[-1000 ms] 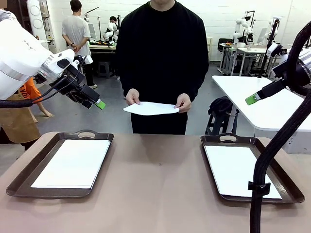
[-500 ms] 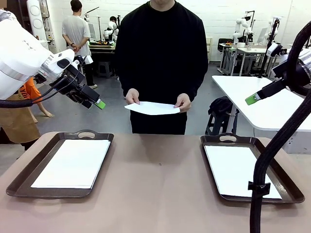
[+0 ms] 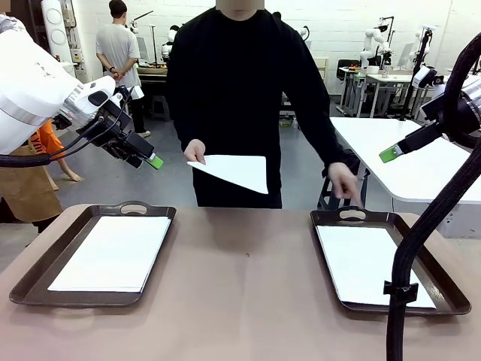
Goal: Sort the A4 documents.
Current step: Receive the A4 Paper.
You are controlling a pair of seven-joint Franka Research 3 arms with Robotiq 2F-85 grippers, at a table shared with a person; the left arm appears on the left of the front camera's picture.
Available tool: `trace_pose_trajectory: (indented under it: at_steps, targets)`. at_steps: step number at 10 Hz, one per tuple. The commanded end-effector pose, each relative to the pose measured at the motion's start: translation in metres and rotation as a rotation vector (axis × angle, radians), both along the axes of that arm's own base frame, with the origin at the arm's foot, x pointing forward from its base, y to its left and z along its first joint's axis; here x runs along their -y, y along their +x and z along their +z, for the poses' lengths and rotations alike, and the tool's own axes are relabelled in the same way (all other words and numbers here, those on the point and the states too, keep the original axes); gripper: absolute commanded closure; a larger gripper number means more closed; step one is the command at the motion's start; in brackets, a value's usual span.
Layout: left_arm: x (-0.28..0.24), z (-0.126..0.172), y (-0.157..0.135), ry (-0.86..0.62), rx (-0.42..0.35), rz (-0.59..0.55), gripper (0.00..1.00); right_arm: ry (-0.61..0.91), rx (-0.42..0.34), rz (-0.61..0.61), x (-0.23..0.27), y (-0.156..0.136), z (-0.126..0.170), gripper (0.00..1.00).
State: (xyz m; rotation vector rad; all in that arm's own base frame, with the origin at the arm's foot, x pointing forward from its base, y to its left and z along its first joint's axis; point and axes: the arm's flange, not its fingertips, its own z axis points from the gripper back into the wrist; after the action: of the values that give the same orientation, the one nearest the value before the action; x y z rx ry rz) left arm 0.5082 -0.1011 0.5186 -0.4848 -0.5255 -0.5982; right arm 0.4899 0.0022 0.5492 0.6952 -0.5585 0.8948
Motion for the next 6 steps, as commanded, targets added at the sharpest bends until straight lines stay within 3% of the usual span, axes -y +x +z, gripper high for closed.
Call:
trace_pose_trajectory:
  at_steps: [1,6]
  targets:
    - [-0.0008,0.0006,0.0001,0.000,0.007,0.006,0.00,0.003,0.001,0.001,-0.0013,-0.0001,0.0004,0.00]
    - [-0.0008,0.0006,0.0001,0.000,0.007,0.006,0.00,0.003,0.001,0.001,-0.0013,-0.0001,0.0004,0.00]
